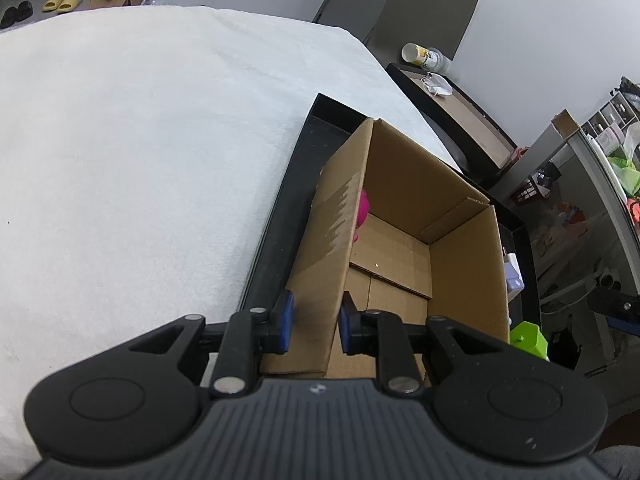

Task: Organize rigid objects
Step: 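Open the right gripper to drop the magenta figure into the box, then move the right gripper to the lime-green cube box and grasp it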

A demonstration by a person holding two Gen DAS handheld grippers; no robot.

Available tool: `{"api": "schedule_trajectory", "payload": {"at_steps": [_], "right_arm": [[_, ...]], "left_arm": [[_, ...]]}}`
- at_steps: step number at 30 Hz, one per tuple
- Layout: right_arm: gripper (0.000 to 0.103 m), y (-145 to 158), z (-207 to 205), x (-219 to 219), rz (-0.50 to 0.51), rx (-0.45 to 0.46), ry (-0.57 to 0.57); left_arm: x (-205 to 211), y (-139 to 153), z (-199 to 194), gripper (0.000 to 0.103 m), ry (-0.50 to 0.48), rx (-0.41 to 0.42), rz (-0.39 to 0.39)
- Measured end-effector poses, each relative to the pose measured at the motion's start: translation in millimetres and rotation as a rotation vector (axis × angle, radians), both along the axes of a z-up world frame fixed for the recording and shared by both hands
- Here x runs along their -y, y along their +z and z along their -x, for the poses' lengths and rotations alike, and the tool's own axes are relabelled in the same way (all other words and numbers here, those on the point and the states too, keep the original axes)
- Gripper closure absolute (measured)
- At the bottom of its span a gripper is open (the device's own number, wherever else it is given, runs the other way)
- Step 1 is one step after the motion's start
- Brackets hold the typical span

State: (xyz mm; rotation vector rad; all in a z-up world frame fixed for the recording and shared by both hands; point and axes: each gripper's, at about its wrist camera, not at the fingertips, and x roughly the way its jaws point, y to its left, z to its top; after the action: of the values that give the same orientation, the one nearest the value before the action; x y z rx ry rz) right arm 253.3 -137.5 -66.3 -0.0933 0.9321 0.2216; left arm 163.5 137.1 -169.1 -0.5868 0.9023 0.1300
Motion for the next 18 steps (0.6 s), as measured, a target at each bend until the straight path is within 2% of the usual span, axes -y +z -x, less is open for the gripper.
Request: {"api": "schedule_trajectory", "payload": {"at_steps": [11,18], "right_arm": [[0.018,-1,-7,56,-0.014,-0.016,-0.091],[0.019,-15,-15,82,-0.029,-0.052,-0.138]], "left_arm": [[4,0,-1,0.083,0.003,-0.007,-0.029],[6,0,-2,0.083,0.006,-0.01,-0.04]]}}
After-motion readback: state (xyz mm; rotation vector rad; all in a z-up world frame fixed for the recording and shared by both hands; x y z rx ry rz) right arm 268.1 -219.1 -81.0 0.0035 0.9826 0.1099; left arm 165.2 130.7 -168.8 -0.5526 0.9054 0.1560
